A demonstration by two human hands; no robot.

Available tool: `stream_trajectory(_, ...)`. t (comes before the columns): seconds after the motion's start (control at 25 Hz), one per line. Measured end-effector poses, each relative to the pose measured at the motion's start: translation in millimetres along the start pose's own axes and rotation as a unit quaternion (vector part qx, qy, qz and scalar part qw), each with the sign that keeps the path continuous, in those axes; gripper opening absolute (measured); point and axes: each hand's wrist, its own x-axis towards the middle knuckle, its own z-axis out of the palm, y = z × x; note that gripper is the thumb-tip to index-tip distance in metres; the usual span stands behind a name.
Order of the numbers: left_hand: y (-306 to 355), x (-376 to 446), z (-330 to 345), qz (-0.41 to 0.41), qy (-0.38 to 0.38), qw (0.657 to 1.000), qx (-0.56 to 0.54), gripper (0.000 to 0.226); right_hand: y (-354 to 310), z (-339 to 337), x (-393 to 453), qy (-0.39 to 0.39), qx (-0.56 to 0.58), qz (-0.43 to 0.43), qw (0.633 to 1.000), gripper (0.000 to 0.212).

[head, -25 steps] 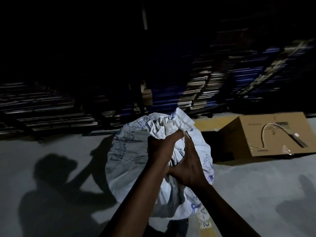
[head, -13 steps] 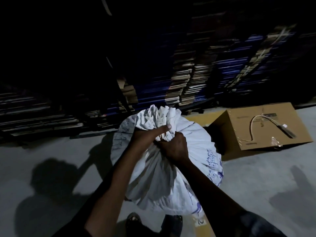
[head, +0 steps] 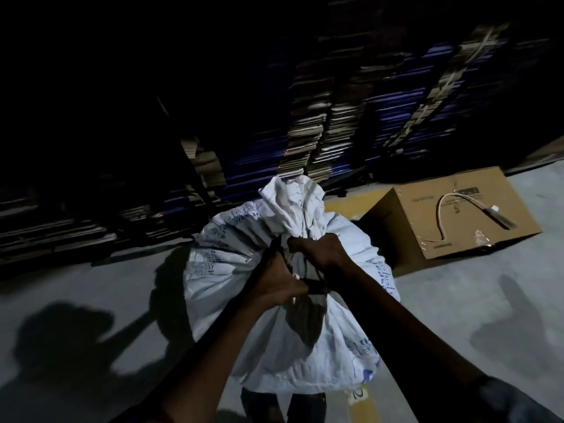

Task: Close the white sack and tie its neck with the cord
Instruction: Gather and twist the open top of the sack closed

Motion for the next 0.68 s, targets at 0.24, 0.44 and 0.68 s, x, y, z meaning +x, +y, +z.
stream_trajectory(0.24, -19.2, 17.2, 39.0, 0.007, 0.091, 0.993, -0.080, 0.095, -16.7, -8.2, 9.5, -0.049, -0.060, 0.036, 0.996, 0.037)
stream_trajectory(0.44, -27.3, 30.8, 61.6, -0.090, 0.122, 0.977, -0.153, 0.038, -8.3, -16.9, 12.3, -0.133, -0.038, 0.003, 0.990, 0.049)
stream_trajectory(0.68, -49.0, 46.5, 56.4, -0.154, 0.135, 0.955, -0.215, 0.058, 6.7, -21.7, 4.5, -0.150, -0.129, -0.133, 0.971, 0.025)
